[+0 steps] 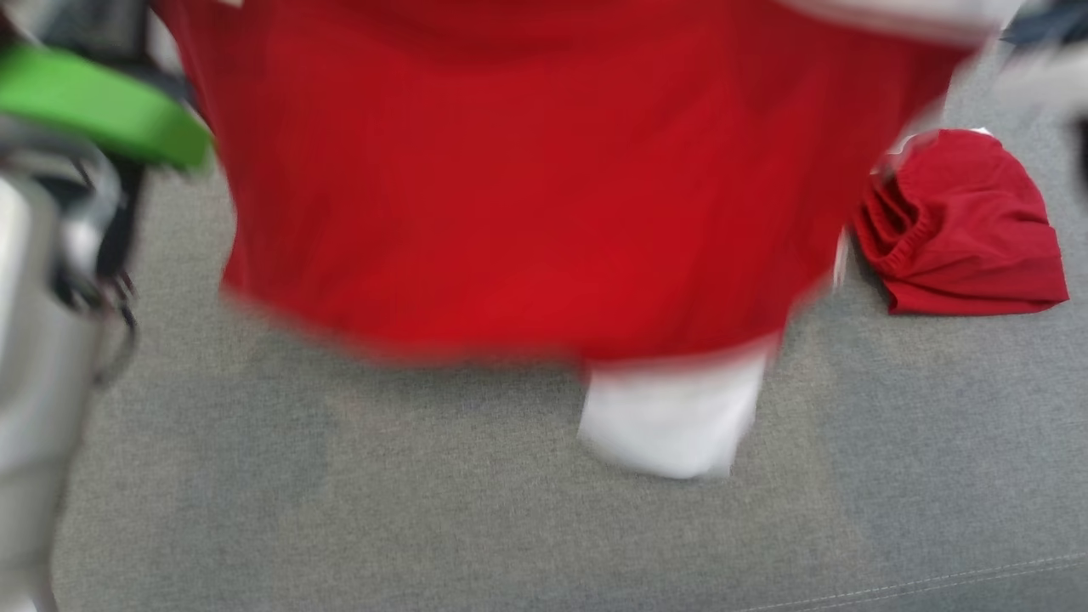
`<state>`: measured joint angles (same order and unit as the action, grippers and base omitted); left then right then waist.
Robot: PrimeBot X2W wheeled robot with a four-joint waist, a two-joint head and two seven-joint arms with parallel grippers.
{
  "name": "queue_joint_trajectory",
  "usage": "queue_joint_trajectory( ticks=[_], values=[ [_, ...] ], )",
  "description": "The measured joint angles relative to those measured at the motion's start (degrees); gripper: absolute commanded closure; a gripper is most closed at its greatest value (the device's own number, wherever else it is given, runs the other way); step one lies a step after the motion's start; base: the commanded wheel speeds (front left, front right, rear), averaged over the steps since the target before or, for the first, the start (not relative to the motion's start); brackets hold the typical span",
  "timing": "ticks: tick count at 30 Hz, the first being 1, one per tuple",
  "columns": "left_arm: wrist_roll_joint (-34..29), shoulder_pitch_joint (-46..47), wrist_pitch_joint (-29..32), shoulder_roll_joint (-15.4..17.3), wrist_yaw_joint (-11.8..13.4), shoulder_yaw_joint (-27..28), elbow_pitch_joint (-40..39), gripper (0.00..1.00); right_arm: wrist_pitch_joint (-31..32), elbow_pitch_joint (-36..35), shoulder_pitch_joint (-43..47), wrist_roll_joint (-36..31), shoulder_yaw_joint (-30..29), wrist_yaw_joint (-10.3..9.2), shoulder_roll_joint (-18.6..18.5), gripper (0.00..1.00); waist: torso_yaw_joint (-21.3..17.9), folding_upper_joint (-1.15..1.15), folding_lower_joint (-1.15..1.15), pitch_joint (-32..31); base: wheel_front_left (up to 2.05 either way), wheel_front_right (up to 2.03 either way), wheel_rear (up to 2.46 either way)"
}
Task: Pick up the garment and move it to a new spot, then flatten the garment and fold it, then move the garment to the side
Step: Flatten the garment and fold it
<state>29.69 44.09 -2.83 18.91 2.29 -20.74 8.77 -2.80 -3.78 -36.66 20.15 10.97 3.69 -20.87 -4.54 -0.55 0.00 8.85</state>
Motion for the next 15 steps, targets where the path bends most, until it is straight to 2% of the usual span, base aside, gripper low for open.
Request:
queue_joint_trajectory(
  ticks=[3, 6, 8, 11, 15],
  values=[
    [-0.19, 10.5, -2.42, -0.16, 0.29, 4.1, -0.81, 1.0, -4.08, -2.0, -15.13, -1.42, -5.6, -2.96, 1.58, 1.0, 0.03, 0.0, 0.0, 1.43, 0.0, 0.0, 0.0],
    [-0.01, 17.05, -4.05, -1.29, -0.04, 5.25, -2.48, 1.0, -5.81, -1.96, -20.97, -2.05, -6.7, -3.05, 0.6, 1.0, 0.35, 0.0, 0.0, 1.85, 0.0, 0.0, 0.0],
    [0.44, 16.05, -3.76, -1.41, -0.63, 4.74, -1.83, 1.0, -5.26, 1.09, -18.16, -2.0, -4.15, -1.98, 0.77, 1.0, 0.46, 0.0, 0.0, 1.62, 0.0, 0.0, 0.0],
    [1.74, 9.37, -2.1, -1.46, -1.36, 2.15, 0.93, 1.0, -2.72, 6.1, -9.18, -1.88, 0.1, -0.15, 1.47, 1.0, 0.44, 0.0, 0.0, 1.78, 0.0, 0.0, 0.0],
    [3.66, -2.79, 1.11, -2.82, -2.89, -2.72, 6.51, 1.0, -0.58, 11.07, 2.71, -0.35, 2.99, 0.52, 1.56, 1.0, 0.52, 0.0, 0.0, 2.76, 0.0, 0.0, 0.0]
  ],
)
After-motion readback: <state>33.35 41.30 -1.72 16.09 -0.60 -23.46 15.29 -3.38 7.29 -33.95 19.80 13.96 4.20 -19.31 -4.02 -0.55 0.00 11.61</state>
